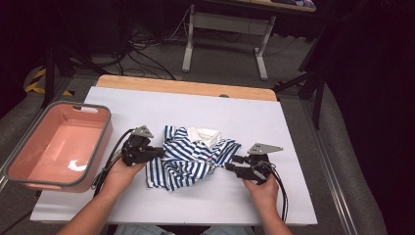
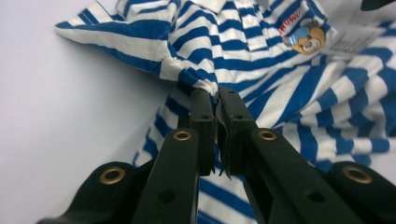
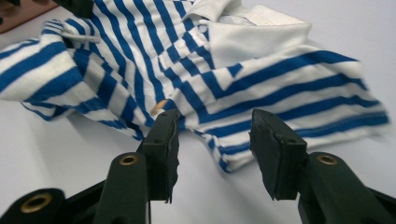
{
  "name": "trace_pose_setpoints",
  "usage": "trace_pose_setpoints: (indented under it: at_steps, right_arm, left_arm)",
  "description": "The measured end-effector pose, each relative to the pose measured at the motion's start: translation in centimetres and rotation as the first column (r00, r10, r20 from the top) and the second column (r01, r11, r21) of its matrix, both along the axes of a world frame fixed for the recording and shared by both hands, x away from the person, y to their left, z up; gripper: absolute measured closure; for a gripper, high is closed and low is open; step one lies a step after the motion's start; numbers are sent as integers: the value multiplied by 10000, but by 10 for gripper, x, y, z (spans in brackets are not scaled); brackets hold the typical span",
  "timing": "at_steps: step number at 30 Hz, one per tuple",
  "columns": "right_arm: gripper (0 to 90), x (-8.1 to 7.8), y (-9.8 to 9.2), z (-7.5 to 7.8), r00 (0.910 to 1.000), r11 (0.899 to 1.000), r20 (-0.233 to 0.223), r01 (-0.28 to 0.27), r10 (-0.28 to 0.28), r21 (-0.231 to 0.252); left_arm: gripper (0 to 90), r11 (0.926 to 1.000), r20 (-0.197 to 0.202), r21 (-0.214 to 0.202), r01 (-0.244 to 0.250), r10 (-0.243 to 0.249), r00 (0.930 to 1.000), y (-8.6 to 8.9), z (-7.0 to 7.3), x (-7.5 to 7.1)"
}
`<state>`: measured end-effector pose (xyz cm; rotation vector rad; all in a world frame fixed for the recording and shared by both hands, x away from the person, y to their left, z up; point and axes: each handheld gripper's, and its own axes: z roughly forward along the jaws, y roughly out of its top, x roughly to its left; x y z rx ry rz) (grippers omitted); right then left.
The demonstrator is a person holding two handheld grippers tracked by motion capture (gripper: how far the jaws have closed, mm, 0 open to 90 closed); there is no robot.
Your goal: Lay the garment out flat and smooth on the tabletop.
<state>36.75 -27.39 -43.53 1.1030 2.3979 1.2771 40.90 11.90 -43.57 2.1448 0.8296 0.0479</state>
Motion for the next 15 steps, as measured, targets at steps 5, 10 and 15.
trace_pose_setpoints:
  at_steps: [5, 10, 15]
  right_arm:
    - [506, 5, 24, -2, 9988, 9985, 6, -487, 487, -266]
    - [568, 14, 44, -14, 9988, 9874, -229, -472, 442, -1511]
    - [853, 15, 50, -17, 9993, 9631, 76, -336, 370, -2670]
  left_arm:
    - [856, 10000, -95, -56, 1, -2, 10000, 6, -4, -12]
    - [856, 9999, -67, -98, -23, 22, 10000, 9, -4, -14]
    - [855, 9997, -44, -234, -3, 2, 10000, 8, -4, -13]
